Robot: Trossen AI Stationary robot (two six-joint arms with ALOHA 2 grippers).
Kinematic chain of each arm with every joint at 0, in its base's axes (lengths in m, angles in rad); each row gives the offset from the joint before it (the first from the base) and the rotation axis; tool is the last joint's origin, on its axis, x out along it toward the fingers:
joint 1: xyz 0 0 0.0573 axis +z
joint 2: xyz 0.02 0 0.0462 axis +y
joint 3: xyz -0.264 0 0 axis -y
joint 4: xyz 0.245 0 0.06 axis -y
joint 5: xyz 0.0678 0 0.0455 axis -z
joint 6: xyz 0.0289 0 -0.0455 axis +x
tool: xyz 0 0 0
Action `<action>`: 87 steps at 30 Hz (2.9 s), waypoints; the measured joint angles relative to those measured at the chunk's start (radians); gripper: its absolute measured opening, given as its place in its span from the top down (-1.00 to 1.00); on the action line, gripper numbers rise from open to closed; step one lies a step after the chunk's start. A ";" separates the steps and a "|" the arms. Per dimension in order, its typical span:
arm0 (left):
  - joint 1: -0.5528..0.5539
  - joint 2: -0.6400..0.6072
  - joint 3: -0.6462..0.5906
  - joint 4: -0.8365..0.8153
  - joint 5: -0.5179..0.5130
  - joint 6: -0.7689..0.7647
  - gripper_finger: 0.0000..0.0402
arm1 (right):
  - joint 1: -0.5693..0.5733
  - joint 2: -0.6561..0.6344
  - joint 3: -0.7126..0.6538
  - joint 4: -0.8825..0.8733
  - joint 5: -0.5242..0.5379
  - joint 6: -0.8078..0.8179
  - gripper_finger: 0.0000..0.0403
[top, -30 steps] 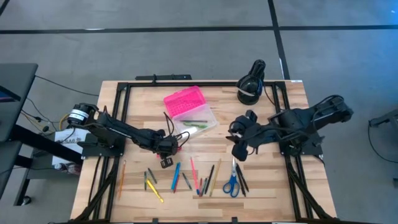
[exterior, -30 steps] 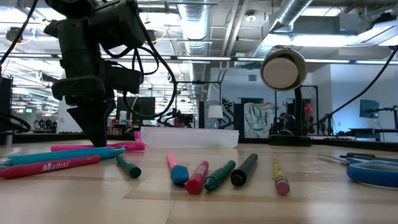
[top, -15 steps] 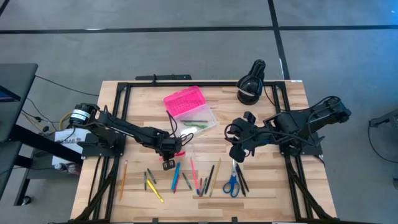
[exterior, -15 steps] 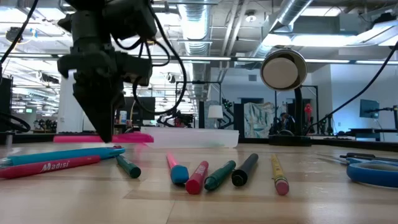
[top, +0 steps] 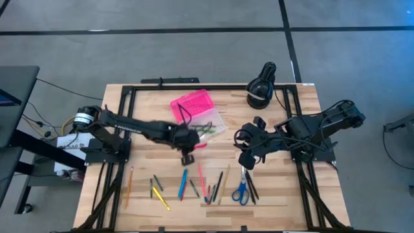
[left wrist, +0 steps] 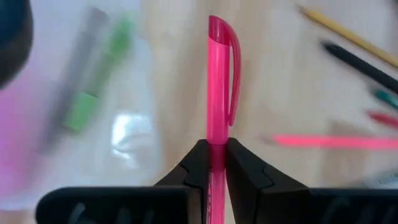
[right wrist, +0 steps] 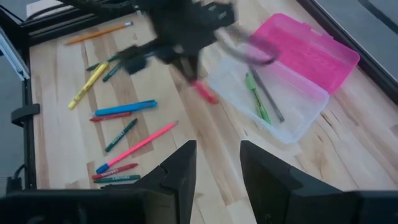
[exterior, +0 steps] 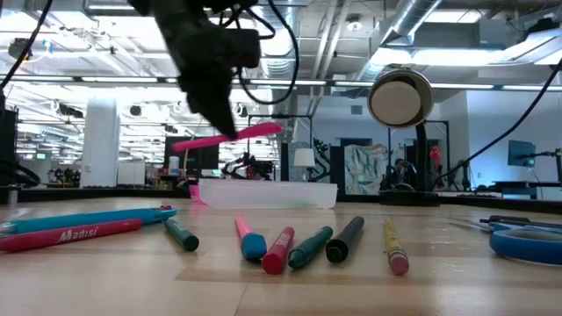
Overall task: Pick & place school supplies into a supply box
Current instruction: Put the pink pen into the pink supply box, then put the black pen into the pink supply box
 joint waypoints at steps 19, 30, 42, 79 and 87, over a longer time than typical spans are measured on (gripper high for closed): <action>0.314 0.009 0.008 0.106 0.009 0.262 0.81 | 0.000 0.000 0.000 0.009 0.002 0.070 0.42; 0.318 0.009 0.008 0.146 0.066 0.305 0.77 | 0.000 0.000 0.000 0.016 0.029 0.070 0.42; 0.318 0.009 0.008 0.144 0.050 0.240 0.35 | 0.001 0.000 0.000 0.014 0.028 0.103 0.42; 0.218 0.008 0.008 0.209 0.225 0.214 0.31 | 0.390 0.153 -0.459 0.257 -0.198 1.191 0.42; 0.218 0.008 0.008 0.210 0.203 0.220 0.31 | 0.355 0.249 -0.459 0.284 -0.290 1.220 0.42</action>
